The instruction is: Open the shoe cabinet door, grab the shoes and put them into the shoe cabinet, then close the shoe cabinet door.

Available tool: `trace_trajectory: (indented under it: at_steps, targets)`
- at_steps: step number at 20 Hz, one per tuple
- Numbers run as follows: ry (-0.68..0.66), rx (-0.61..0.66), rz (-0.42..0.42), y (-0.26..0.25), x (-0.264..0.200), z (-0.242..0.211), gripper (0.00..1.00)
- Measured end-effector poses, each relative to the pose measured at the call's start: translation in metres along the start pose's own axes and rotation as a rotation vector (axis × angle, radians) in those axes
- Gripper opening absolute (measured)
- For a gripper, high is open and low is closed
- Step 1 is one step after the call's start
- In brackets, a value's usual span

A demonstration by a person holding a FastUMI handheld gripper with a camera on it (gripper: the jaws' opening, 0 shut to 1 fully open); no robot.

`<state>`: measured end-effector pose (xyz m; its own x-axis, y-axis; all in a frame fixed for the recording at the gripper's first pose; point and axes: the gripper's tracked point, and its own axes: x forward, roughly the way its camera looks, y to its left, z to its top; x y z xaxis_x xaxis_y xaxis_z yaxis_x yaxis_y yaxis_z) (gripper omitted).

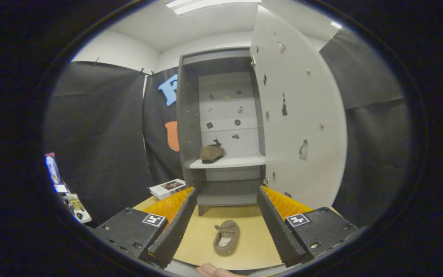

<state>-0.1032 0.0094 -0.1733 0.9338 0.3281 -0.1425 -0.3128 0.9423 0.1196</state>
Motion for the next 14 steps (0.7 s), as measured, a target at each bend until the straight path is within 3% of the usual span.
trace_trajectory:
  at_steps: [7,11,14]
  targets:
    - [0.292,-0.003,0.007,0.016,0.111,-0.176,0.98]
    - [0.388,0.019,-0.013,0.022,0.142,-0.229,0.94]
    - [0.451,0.024,-0.076,0.015,0.16,-0.255,0.85]
